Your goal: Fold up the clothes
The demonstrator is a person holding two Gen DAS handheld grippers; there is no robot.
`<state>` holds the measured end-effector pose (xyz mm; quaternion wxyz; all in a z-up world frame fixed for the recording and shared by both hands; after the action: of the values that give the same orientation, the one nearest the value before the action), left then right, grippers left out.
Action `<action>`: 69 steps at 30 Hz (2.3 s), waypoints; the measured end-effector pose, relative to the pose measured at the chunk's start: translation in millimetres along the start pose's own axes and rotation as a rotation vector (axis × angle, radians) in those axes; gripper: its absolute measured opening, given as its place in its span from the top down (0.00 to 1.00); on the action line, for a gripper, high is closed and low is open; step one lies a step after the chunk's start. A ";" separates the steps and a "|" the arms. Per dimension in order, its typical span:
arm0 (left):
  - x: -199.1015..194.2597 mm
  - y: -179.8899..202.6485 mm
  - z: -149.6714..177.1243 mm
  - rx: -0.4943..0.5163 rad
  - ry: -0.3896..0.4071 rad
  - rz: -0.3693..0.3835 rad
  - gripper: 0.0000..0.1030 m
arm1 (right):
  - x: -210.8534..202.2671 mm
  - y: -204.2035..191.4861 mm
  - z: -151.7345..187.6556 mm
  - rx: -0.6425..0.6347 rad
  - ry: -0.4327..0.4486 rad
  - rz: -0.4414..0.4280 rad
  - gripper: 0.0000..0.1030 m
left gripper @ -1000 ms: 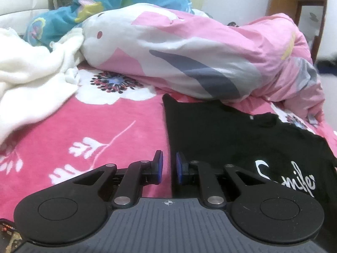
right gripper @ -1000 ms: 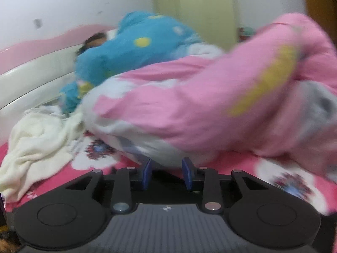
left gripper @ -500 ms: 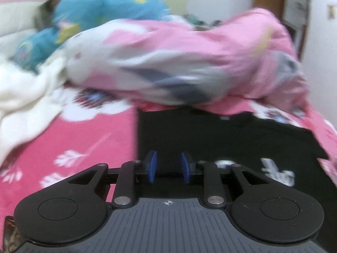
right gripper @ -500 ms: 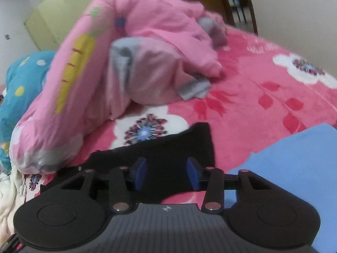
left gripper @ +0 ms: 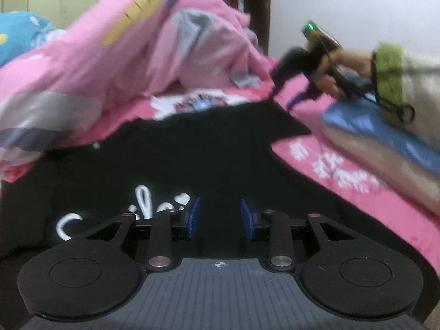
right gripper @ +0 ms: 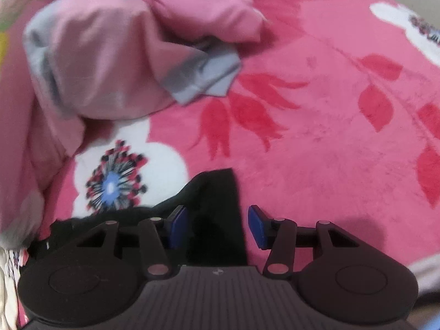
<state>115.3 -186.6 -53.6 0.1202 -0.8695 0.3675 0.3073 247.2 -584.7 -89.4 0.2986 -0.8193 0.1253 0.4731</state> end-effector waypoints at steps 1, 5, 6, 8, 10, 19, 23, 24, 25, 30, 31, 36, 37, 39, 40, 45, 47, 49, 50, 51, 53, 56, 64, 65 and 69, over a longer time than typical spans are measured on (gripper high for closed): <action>4.8 1.0 -0.7 0.010 -0.008 -0.009 0.69 | 5.3 0.3 1.0 -0.010 -0.023 -0.005 0.50; 16.9 3.6 -7.4 0.032 -0.011 -0.020 0.69 | 1.4 -3.0 11.8 -0.093 -0.020 -0.005 0.96; 20.5 3.2 -7.7 0.027 -0.016 -0.018 0.69 | -0.4 -2.0 13.5 -0.089 -0.020 -0.029 0.97; 27.7 2.4 -8.2 0.016 -0.025 -0.013 0.69 | -11.9 -6.4 14.7 -0.086 0.013 -0.068 0.98; 34.8 1.5 -8.8 0.005 -0.035 -0.009 0.69 | -28.1 -18.6 14.8 -0.093 0.043 -0.120 0.98; 28.5 -27.2 -0.5 -0.122 -0.051 -0.012 0.69 | -53.3 -182.7 51.7 -0.379 -0.028 -0.325 0.84; 14.8 -47.4 0.7 -0.177 -0.052 -0.036 0.69 | -58.9 -216.6 84.8 -0.477 0.005 -0.358 0.56; 10.4 -54.2 0.1 -0.193 -0.054 -0.042 0.69 | -68.0 -212.7 88.4 -0.463 0.043 -0.374 0.56; 5.5 -62.4 -1.2 -0.216 -0.055 -0.043 0.69 | -80.2 -204.3 89.8 -0.431 0.090 -0.394 0.55; -3.9 -100.4 -20.7 -0.331 -0.065 -0.033 0.68 | -127.1 -132.4 110.5 -0.257 0.296 -0.403 0.52; -2.3 -105.9 -27.2 -0.344 -0.070 -0.034 0.68 | -132.9 -118.1 116.8 -0.233 0.331 -0.389 0.51; 31.5 -114.4 -61.6 -0.347 -0.110 -0.042 0.68 | -101.9 -109.4 148.4 -0.359 0.325 -0.287 0.51; 41.0 -113.6 -68.1 -0.331 -0.118 -0.053 0.68 | -93.4 -112.3 149.2 -0.382 0.321 -0.271 0.52; 62.7 -108.3 -81.8 -0.286 -0.140 -0.065 0.68 | -81.6 -116.9 144.8 -0.405 0.340 -0.243 0.52; 73.1 -104.5 -88.1 -0.260 -0.147 -0.068 0.68 | -76.5 -118.1 142.5 -0.410 0.345 -0.236 0.52; 125.0 -84.1 -106.5 -0.123 -0.162 -0.110 0.68 | -51.2 -124.5 130.6 -0.436 0.371 -0.203 0.58; 143.5 -83.2 -107.8 -0.107 -0.175 -0.124 0.69 | -41.0 -128.0 133.2 -0.468 0.357 -0.187 0.65; 157.7 -84.8 -106.3 -0.117 -0.191 -0.121 0.69 | -33.8 -130.1 138.9 -0.511 0.332 -0.179 0.74; 162.3 -86.3 -104.7 -0.123 -0.197 -0.118 0.69 | -33.2 -130.4 142.8 -0.528 0.319 -0.189 0.79; 166.9 -87.7 -103.1 -0.129 -0.203 -0.116 0.69 | -33.5 -130.4 147.1 -0.544 0.306 -0.202 0.82; 171.4 -90.2 -100.4 -0.137 -0.201 -0.112 0.69 | -39.1 -131.9 156.9 -0.585 0.291 -0.227 0.86; 171.7 -96.2 -98.7 -0.161 -0.191 -0.090 0.69 | -52.5 -135.8 174.4 -0.676 0.278 -0.267 0.86; 171.7 -105.8 -95.7 -0.198 -0.184 -0.049 0.68 | -78.3 -146.9 188.6 -0.773 0.327 -0.308 0.80; 171.5 -106.2 -95.5 -0.200 -0.184 -0.047 0.68 | -80.1 -147.1 186.4 -0.759 0.349 -0.300 0.79; 171.0 -107.0 -94.9 -0.198 -0.181 -0.042 0.68 | -71.6 -143.5 165.9 -0.630 0.372 -0.289 0.75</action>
<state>326.5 -249.5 -87.7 0.0731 -0.8533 0.3047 0.4167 163.7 -375.9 -37.4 0.0682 -0.9518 -0.0908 0.2849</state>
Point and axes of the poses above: each gripper's, at about its wrist camera, not at the fingertips, and x roughly the way its jaws point, y to its right, z to its underside, the point moved 2 cm from there along x, roughly the way its jaws point, and after that the axes turned 2 degrees about -x, right-handed, at the moved point
